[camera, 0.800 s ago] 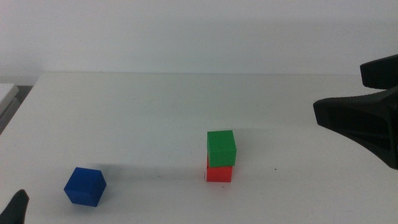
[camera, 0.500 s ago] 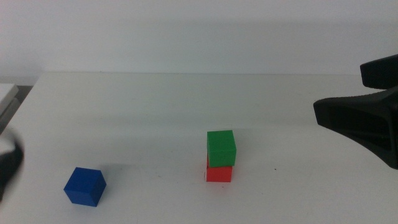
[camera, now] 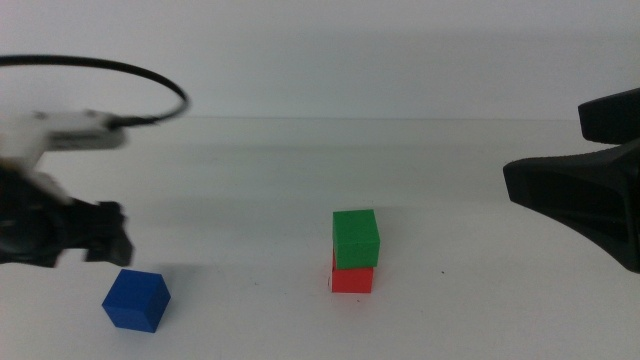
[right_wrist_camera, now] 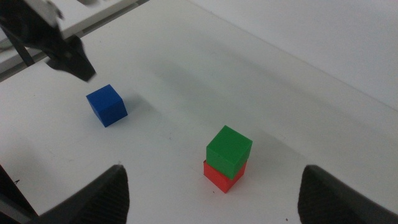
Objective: Stack red cubes first, then green, then blue cubes in a specific spot.
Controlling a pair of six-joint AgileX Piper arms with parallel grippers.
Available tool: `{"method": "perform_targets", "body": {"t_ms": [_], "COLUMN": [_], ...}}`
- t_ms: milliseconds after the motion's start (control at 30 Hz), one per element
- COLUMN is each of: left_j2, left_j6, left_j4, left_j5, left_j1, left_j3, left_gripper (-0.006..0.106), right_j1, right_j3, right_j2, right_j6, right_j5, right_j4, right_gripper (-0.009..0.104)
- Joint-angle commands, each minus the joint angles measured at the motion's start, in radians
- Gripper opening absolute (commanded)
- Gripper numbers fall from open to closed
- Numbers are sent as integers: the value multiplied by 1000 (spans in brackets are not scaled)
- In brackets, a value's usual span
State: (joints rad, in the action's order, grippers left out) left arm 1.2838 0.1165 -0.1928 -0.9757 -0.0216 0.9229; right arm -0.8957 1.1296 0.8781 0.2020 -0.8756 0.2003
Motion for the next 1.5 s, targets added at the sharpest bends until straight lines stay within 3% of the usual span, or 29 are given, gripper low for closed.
{"method": "perform_targets", "body": {"t_ms": [0, 133, 433, 600, 700, 800, 967, 1033, 1200, 1333, 1467], "left_j2": [69, 185, 346, 404, 411, 414, 370, 330, 323, 416, 502], "left_j6": [-81, -126, -117, -73, -80, -80, -103, -192, -459, -695, -783], "left_j4": [65, 143, 152, 114, 114, 105, 81, 131, 314, 331, 332], "left_j5": [19, 59, 135, 142, 121, 118, 51, -35, -245, -245, -245], "left_j1": [-62, -127, -127, -127, -127, -127, -142, -187, -428, -594, -672], "left_j3": [28, 45, 46, 46, 46, 46, 84, 163, 470, 693, 795], "left_gripper": [94, 94, 94, 91, 82, 64, 17, 0, -2, -2, -2], "right_j1": [-1, -1, -1, -1, -1, -1, -1, -1, -1, -1, -1], "right_j3": [-3, -3, -3, -3, -3, -3, -3, -3, -3, -3, -3], "right_j2": [-4, -4, -4, -4, -4, -4, -4, -4, -4, -4, -4], "right_j6": [-9, -9, -9, -9, -9, -9, -9, -9, 12, 12, 18], "right_j5": [9, 9, 9, 9, 9, 9, 9, 9, 9, 9, 9], "right_j4": [3, 3, 3, 3, 3, 3, 3, 3, 3, 3, 3], "right_gripper": [93, 93, 93, 93, 93, 93, 93, 93, 93, 93, 93]}}
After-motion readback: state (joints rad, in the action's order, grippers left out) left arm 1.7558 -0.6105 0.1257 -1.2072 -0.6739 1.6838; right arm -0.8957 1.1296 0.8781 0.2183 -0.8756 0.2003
